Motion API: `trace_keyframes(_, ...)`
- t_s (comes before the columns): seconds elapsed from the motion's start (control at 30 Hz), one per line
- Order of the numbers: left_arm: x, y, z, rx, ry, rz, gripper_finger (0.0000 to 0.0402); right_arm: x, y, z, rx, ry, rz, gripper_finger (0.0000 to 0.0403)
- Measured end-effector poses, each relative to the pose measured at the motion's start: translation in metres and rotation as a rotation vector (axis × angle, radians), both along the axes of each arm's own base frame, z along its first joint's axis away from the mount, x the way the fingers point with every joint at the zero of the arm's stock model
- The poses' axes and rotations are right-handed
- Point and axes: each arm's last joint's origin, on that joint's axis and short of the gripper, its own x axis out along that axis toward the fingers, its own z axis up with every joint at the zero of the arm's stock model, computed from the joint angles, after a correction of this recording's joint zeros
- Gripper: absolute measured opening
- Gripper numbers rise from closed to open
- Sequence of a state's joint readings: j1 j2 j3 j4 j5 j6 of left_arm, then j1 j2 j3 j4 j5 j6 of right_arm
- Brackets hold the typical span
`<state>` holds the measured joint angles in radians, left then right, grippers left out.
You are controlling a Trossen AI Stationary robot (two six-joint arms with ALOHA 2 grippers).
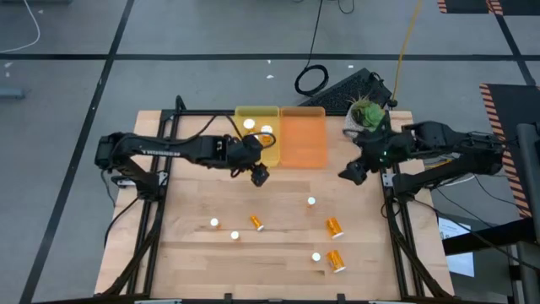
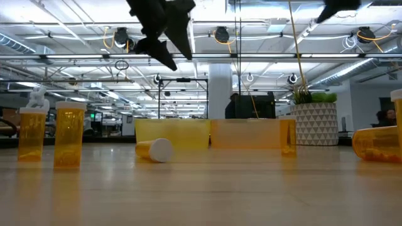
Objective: Pick and place medicine bottles into bin by pill shape (circle, oval)
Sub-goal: Put the large orange capsule bottle into the yellow bin
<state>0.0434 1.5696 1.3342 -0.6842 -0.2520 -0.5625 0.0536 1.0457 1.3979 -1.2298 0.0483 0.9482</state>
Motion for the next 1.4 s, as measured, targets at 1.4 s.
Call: trace_keyframes(1.4,0.0,-0.054,0.0,-0.058,-0.023,-0.113,0.0255,0.019,0.124,-0.217,0.293,0.249,-0.141,0.0391)
